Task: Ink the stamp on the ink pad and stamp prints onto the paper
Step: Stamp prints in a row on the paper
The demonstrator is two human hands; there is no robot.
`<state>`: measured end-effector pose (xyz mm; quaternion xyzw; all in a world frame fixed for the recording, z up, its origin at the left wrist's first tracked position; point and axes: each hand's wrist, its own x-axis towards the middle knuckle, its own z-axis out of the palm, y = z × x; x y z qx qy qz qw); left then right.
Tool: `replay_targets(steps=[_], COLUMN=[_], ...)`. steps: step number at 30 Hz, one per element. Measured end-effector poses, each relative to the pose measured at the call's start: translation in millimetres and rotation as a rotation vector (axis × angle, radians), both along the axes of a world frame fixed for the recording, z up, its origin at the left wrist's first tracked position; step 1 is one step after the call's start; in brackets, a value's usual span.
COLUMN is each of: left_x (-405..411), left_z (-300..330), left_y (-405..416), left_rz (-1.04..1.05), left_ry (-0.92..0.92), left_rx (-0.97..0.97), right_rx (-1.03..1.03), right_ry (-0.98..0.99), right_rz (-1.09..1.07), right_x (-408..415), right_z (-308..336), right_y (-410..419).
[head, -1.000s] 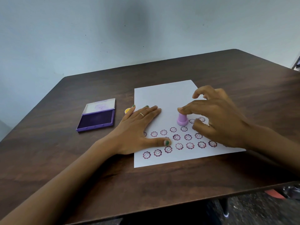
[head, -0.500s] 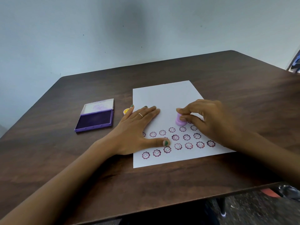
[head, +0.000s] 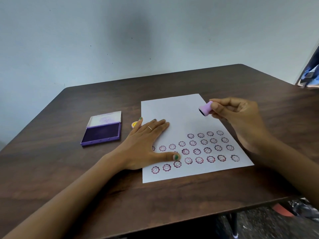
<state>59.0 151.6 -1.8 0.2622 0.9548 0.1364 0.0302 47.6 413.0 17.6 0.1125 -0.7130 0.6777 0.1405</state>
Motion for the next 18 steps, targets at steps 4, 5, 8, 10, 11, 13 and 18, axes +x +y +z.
replay_targets(steps=[4, 5, 8, 10, 11, 13, 18], left_x=[0.0, -1.0, -7.6, -14.0, -16.7, -21.1, -27.0], left_z=[1.6, 3.8, 12.6, 17.4, 19.1, 21.4, 24.0], left_y=[0.8, -0.4, -9.3, -19.5, -26.0, -39.5, -64.0], left_rz=[-0.019, -0.017, 0.04, 0.102, 0.136, 0.184, 0.255], left_ry=[0.066, 0.094, 0.198, 0.28, 0.316, 0.375, 0.432], left_rx=[0.062, 0.1, 0.224, 0.242, 0.233, 0.224, 0.19], right_rx=[-0.031, -0.043, -0.103, -0.15, -0.16, -0.145, -0.115], right_ry=[-0.035, -0.04, -0.046, -0.049, -0.049, -0.039, -0.017], right_rz=[-0.018, -0.01, 0.05, 0.079, 0.098, 0.157, 0.237], right_x=[-3.3, -4.3, -7.9, -11.7, -14.2, -19.7, -38.5], right_z=[0.6, 1.1, 4.5, 9.6, 13.0, 22.0, 49.0], right_y=[1.7, 1.3, -3.8, -12.1, -18.7, -36.7, -87.1])
